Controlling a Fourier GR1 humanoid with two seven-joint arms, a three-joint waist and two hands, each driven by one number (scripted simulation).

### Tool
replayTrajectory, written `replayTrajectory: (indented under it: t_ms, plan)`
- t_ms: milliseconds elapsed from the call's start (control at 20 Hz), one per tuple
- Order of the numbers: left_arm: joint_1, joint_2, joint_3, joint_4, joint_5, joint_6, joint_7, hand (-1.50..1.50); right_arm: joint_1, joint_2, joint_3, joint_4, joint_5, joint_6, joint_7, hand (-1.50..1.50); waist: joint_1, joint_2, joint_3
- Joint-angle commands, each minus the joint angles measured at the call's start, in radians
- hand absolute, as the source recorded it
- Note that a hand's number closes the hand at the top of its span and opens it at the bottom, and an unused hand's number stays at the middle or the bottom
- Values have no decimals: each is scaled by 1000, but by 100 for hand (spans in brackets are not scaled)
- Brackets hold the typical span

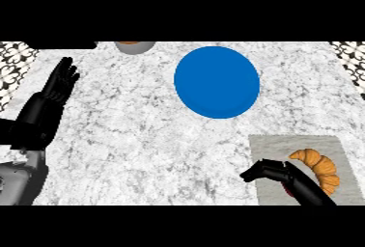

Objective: Pick the croissant from the placemat and place it in the plate

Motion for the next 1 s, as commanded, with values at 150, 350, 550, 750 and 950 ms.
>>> replayTrajectory:
  t_ms: [150, 350, 550, 750, 950]
  plan:
    - [-8, 6, 30, 12, 2, -41, -18, 0, 101, -26, -134, 122, -130, 45, -402, -150, 2, 6, -3]
    - [-47, 28, 74, -14, 41, -69, 78, 0, 85, -104, -228, -2, -114, 44, -318, -150, 1, 4, -3]
    - [-59, 10, 65, 50, 19, -59, 30, 0, 67, -282, -305, -127, -47, 55, -117, -150, -20, 3, -7]
    - [-1, 12, 54, 5, 1, -56, 21, 0, 103, -405, -317, -167, 112, 42, 42, -150, -8, -1, -8]
    - [-29, 11, 57, 6, -7, -48, 37, 0, 110, -500, -289, -277, 200, 131, 249, -150, -6, 1, -8]
